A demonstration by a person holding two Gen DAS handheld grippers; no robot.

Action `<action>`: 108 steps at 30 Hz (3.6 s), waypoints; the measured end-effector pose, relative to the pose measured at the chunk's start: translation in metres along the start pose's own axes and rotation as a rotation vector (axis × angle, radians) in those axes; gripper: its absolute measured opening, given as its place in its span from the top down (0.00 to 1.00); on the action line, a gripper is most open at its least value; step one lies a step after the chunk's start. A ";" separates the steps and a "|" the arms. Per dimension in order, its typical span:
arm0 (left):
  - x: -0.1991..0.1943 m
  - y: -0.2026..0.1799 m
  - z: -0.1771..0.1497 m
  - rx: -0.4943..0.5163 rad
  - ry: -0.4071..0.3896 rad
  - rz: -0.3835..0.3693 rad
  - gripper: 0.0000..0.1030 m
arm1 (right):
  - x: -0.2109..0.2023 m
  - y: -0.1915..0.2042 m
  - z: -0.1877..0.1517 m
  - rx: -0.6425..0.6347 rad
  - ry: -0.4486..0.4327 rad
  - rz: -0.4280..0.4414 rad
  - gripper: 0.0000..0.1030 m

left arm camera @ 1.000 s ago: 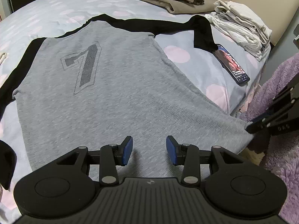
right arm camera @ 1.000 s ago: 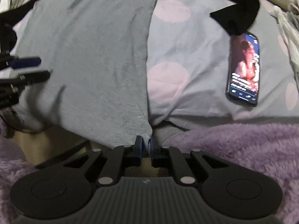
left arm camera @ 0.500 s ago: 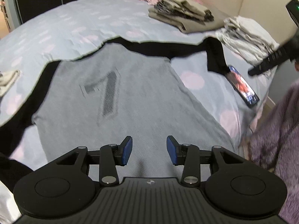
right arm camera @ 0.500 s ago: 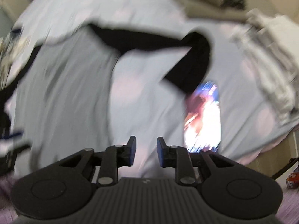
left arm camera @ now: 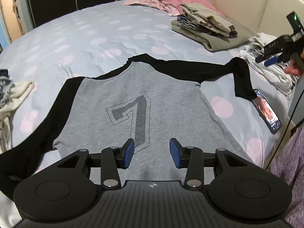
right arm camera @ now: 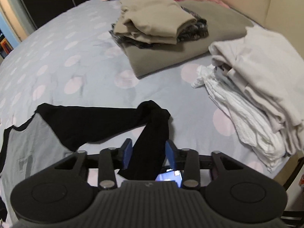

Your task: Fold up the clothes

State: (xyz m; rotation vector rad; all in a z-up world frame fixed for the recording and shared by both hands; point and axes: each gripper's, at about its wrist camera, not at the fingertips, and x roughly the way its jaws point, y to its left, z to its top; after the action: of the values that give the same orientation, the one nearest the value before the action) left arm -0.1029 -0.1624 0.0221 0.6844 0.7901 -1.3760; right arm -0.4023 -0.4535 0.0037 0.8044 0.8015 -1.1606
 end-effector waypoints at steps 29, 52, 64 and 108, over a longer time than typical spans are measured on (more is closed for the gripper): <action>0.045 0.011 0.015 -0.057 0.038 -0.022 0.63 | 0.034 0.044 0.024 -0.186 -0.219 -0.032 0.93; 0.020 0.029 0.017 -0.092 -0.043 0.012 0.62 | 0.013 0.258 -0.104 -1.007 -0.172 0.315 0.68; 0.031 -0.018 0.020 0.094 -0.049 -0.072 0.62 | 0.002 0.197 -0.045 -0.621 -0.154 0.201 0.52; 0.002 0.078 0.057 -0.285 -0.121 0.104 0.96 | 0.038 0.081 -0.006 -0.131 0.097 0.058 0.44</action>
State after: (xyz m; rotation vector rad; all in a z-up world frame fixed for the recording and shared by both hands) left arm -0.0201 -0.2028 0.0508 0.4097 0.8228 -1.1701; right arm -0.3164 -0.4494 -0.0224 0.7740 0.9193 -1.0130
